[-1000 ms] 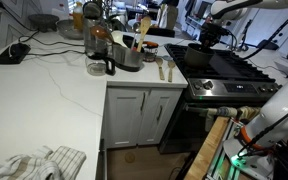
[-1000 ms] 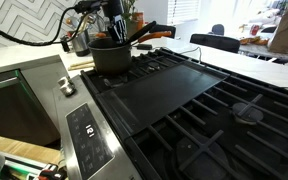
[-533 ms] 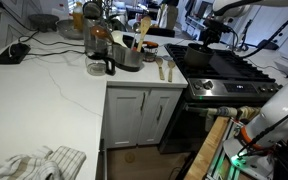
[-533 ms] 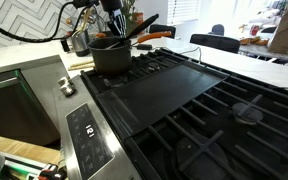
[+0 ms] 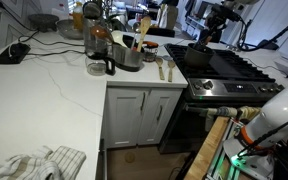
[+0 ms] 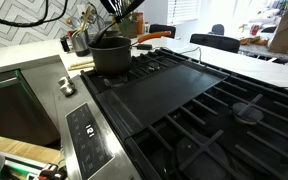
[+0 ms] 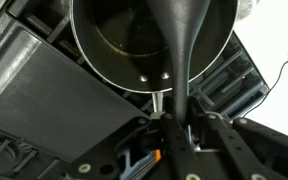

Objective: Pick up the black serving spoon from the black pot and put it on the kitchen counter

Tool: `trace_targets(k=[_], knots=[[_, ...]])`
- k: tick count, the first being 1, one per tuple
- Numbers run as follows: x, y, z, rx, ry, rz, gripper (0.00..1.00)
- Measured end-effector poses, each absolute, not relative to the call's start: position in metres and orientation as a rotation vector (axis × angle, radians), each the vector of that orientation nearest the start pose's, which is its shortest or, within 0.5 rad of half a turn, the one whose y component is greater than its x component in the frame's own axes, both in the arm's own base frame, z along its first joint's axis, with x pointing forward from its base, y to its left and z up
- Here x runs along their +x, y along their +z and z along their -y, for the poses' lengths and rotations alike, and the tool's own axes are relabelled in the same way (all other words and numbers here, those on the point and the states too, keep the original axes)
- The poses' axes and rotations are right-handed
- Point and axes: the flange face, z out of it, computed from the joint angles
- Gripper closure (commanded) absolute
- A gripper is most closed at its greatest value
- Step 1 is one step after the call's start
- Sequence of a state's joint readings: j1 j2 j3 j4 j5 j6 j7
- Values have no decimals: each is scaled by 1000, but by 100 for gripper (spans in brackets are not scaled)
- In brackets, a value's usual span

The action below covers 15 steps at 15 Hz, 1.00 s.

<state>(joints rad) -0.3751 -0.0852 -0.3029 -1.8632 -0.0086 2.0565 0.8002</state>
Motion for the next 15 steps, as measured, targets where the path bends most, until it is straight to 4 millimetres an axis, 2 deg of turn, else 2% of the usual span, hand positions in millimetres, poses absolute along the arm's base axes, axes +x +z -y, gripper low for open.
trace_targets(k=[5,10,15], knots=[[435,599,346,-2288,-412,-1966,95],[445,608,327,-2366,-364,-1825,95],[446,615,323,-2388,-360,-1797,95]])
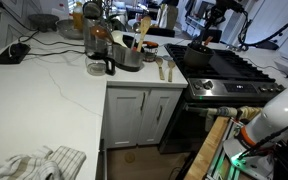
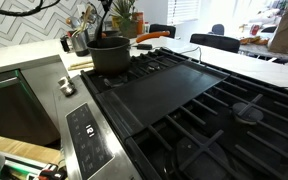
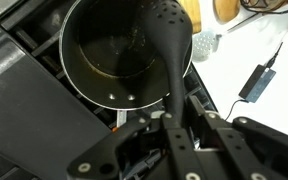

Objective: Pick up the black serving spoon from the black pot and put it on the kitchen counter

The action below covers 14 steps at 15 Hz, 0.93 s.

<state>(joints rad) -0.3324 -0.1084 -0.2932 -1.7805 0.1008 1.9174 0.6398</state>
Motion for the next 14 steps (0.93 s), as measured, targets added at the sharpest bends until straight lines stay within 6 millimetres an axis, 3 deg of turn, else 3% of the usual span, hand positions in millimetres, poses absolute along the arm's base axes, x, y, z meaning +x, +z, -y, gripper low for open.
trace_targets(k=[10,14], knots=[[419,663,312,-2393,-440,-1733,95],[420,663,297,-2408,-339,-1616,95]])
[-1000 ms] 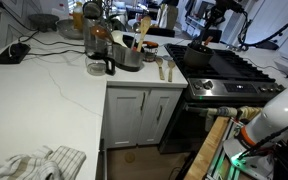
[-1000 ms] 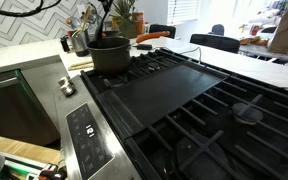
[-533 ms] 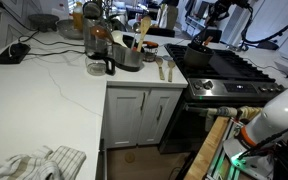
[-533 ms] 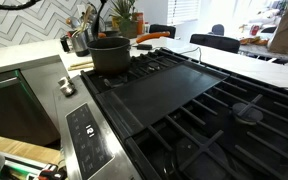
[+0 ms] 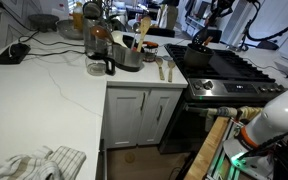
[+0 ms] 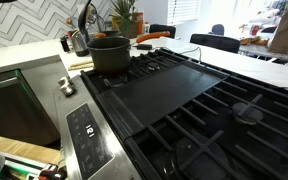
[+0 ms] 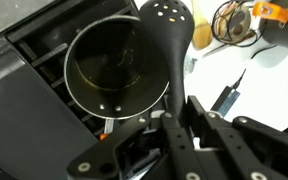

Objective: Pick up the black serving spoon from the black pot and put it on the kitchen counter

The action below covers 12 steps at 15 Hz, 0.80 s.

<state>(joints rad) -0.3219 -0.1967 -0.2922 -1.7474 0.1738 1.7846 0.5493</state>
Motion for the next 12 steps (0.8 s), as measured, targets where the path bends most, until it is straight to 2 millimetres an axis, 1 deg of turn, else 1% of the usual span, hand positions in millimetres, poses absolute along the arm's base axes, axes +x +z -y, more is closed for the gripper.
trace_targets(k=[3,6,8,12], knots=[[434,651,278,-2402,-204,-1476,95],[456,630,265,-2409,-91,-1377,95],[472,612,262,-2432,-33,-1337,95],[504,578,263,-2476,54,-1299,95]])
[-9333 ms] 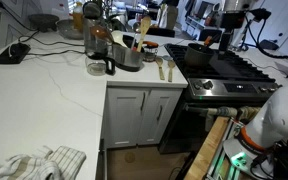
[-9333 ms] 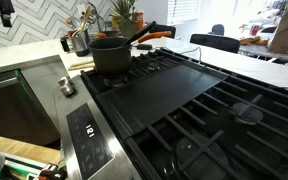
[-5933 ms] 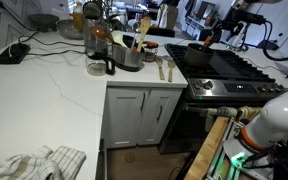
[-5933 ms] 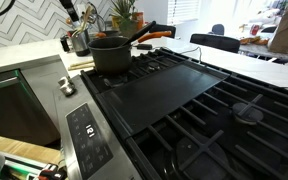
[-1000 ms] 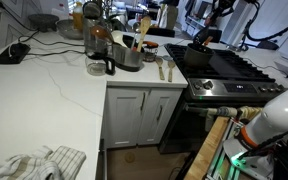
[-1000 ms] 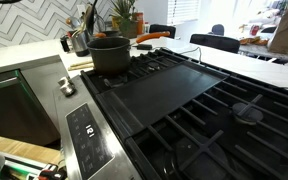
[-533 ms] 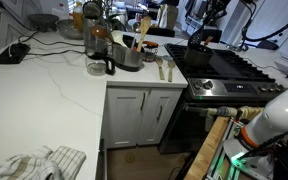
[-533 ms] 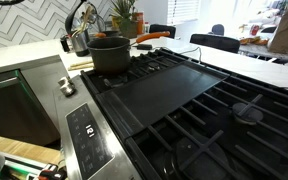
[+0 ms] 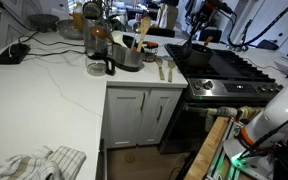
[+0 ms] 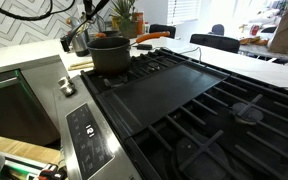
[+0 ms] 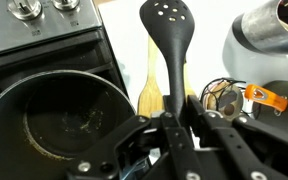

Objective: Pick up the black serving spoon from the black pot and put it on the kitchen counter

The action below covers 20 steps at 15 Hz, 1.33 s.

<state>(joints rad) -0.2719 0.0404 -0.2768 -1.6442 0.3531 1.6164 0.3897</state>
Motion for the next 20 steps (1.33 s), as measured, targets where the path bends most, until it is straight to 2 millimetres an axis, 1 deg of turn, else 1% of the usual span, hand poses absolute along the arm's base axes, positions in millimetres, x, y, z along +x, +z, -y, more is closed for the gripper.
trace_targets(k=[3,5,8,10,12,15,20], knots=[[529,553,260,-2503,116,-1262,95],[546,536,255,-2518,153,-1247,95],[567,512,246,-2516,248,-1213,95],[577,497,240,-2479,331,-1183,95],[587,482,239,-2466,371,-1176,95],[599,456,245,-2460,414,-1197,95],[609,418,255,-2448,470,-1242,95]])
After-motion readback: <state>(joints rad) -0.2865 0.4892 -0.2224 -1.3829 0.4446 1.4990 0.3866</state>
